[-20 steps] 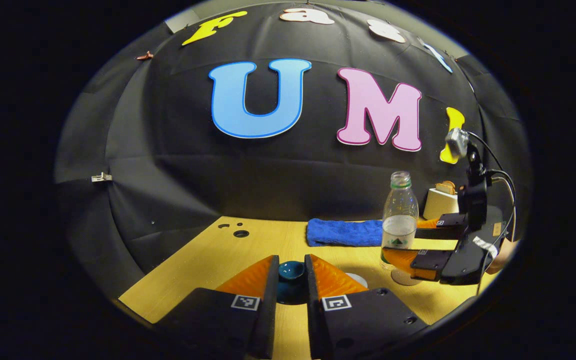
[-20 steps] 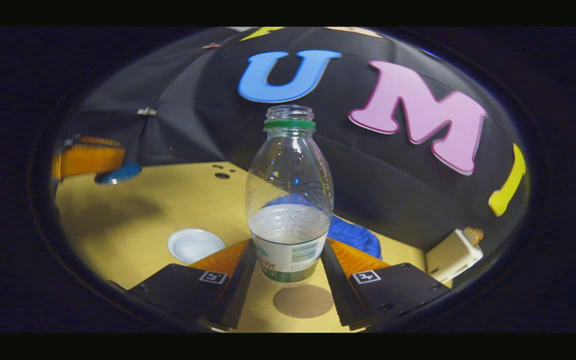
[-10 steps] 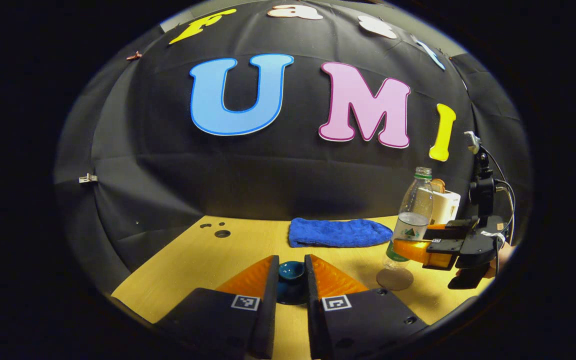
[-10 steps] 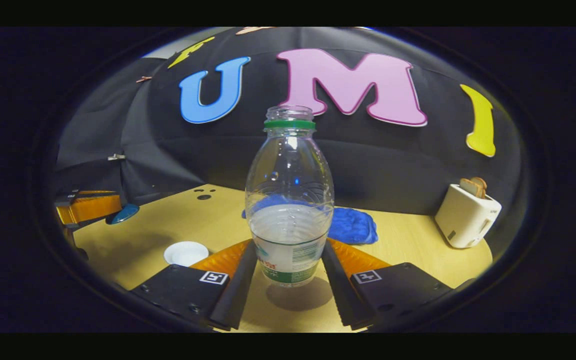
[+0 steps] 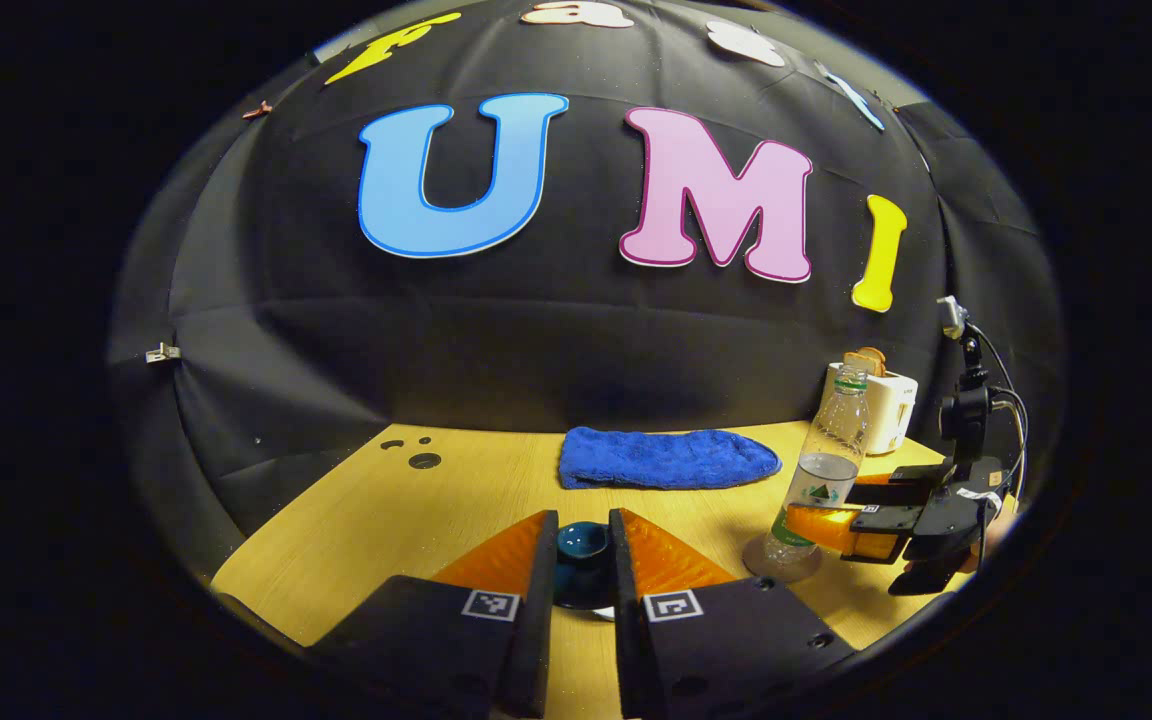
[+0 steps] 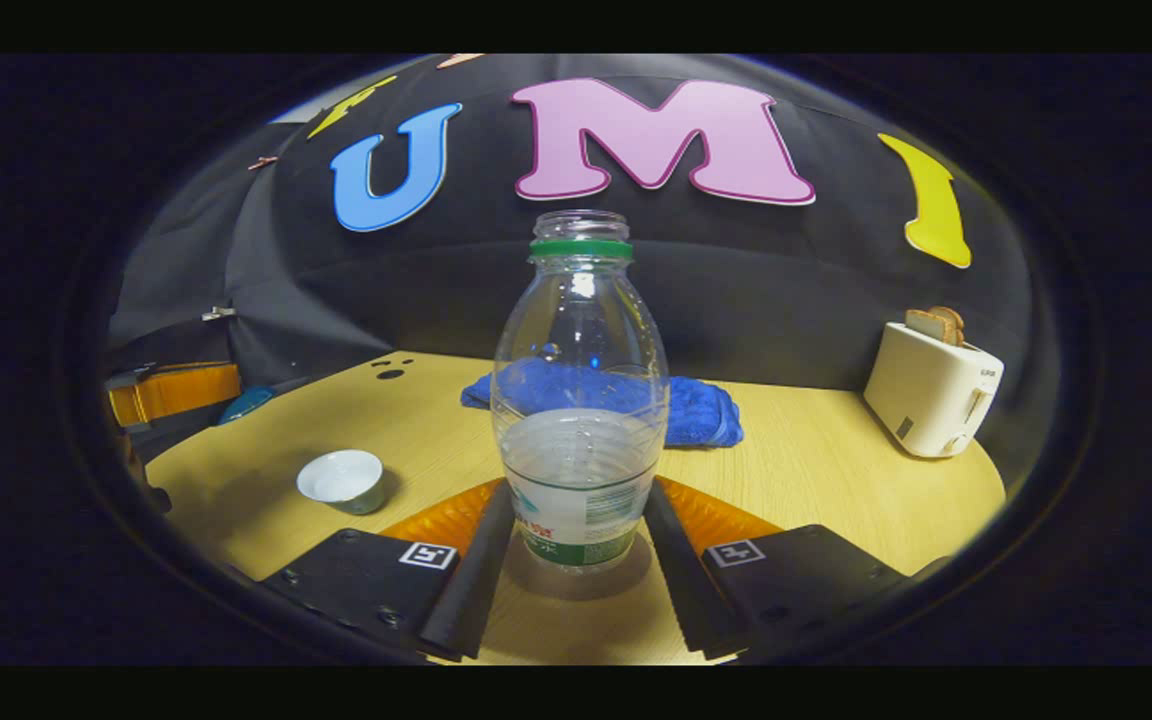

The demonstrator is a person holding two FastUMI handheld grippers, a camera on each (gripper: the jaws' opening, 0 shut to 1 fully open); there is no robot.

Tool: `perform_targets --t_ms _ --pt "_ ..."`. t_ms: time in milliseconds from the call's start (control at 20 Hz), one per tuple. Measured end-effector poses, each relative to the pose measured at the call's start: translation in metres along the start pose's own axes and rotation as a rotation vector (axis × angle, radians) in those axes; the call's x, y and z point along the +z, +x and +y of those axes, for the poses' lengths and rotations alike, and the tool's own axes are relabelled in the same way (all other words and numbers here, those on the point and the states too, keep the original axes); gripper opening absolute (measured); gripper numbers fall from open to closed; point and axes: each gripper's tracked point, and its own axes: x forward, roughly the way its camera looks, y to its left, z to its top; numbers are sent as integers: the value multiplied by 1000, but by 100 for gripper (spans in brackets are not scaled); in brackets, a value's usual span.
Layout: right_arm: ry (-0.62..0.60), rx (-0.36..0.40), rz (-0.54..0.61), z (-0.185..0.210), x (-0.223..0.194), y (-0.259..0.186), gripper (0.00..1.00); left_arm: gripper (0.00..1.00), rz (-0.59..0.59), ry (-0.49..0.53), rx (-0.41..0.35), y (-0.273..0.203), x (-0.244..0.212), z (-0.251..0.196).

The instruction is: Open the teacup lid with one hand, grasp the water bottle and pour water into the teacup with the other hand; after pouring, place the water bottle on the coaster and then close the teacup lid.

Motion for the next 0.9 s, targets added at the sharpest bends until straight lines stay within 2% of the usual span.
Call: perform_targets --t_ms 50,100,150,250,400,450,550,600,700,800,850,900 --pt "1 3 2 -2 0 -1 76 27 4 2 -1 1 -1 -1" --pt "-2 3 -8 -3 1 -1 76 31 8 4 -2 2 -2 -1" --pt "-3 2 -5 -2 -3 0 72 31 9 5 -3 3 -2 -2" --pt "-3 -2 -2 -2 -4 0 78 27 11 9 -6 5 -2 -1" --pt "11 1 30 -2 -6 1 80 31 16 20 -15 10 -4 -5" --pt "15 -3 37 -2 -10 2 80 27 17 22 -19 11 -4 -6" --pt "26 -12 52 -4 -16 3 80 27 20 22 -27 14 -5 -9" --pt "30 -18 60 -4 -19 2 80 31 21 20 -31 16 -6 -10" --pt "43 -26 76 -6 -26 -2 96 31 25 15 -40 21 -8 -13" --pt "57 -32 98 -5 -38 -13 100 27 38 2 -49 27 -16 -17" --pt "65 -34 109 -4 -43 -18 99 31 47 -6 -52 31 -19 -18" --pt "71 -37 122 -3 -48 -24 93 31 57 -13 -55 34 -24 -19"
